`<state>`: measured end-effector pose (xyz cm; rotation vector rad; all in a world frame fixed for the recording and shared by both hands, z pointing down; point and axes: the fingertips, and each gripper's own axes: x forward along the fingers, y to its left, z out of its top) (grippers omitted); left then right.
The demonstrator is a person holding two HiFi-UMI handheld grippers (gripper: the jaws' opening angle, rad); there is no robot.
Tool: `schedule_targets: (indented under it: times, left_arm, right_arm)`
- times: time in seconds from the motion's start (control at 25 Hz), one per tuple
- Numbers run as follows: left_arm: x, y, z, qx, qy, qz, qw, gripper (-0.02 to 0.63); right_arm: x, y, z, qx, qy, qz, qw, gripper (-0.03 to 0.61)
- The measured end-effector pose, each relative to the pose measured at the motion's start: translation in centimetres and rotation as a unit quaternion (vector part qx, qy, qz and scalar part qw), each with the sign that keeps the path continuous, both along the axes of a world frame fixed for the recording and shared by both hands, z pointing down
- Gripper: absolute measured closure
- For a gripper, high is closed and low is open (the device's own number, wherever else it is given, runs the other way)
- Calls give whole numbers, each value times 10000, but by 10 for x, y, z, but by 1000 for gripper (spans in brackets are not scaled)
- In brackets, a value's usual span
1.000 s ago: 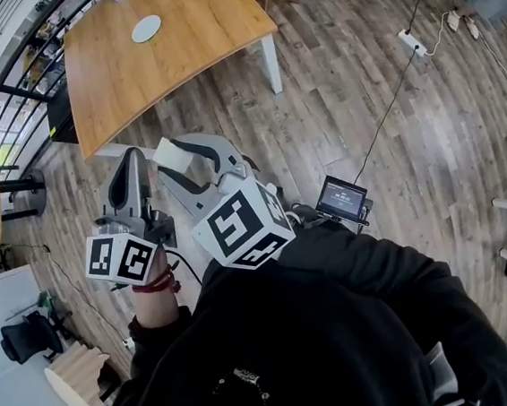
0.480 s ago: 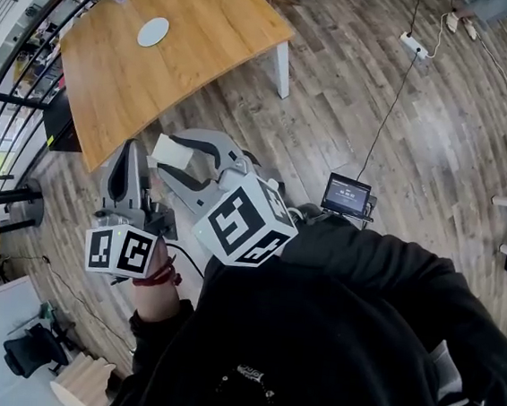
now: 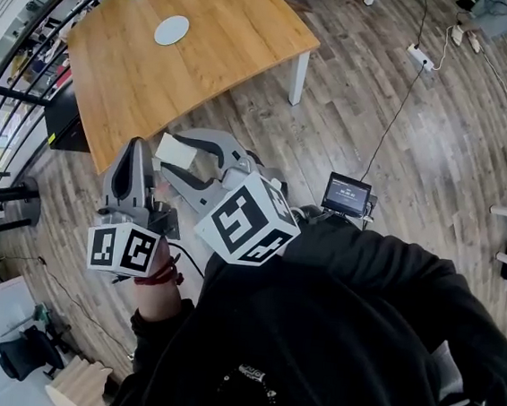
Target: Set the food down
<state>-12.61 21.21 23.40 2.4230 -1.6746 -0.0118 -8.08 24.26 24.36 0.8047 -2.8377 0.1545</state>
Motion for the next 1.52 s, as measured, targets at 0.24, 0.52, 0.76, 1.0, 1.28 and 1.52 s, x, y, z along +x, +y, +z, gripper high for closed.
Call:
schedule_targets:
  times: [0.24, 0.52, 0.76, 1.0, 1.28, 1.52]
  left_arm:
    - [-22, -3, 13, 17, 54, 12, 10000, 617]
    - [-51, -6, 22, -17, 236, -27, 9997, 617]
    - [-67, -14, 29, -98, 346, -89, 9993, 617]
    - [-78, -28, 27, -141, 275, -223, 9993, 617]
    - [-84, -72, 33, -238, 202, -396, 9987, 617]
    - [-70, -124, 30, -249, 184, -374, 9988, 617]
  right_arm:
    - [-28, -2, 10, 37, 83, -111, 9999, 405]
    - [-56, -6, 17, 27, 278, -194, 9994, 405]
    - [-69, -17, 20, 17, 387, -280, 9989, 405]
    - [-81, -32, 19, 4, 354, -459, 9983, 405]
    - [-86, -79, 22, -49, 272, -632, 9976, 405]
    - [-78, -130, 20, -101, 195, -640, 9977, 405]
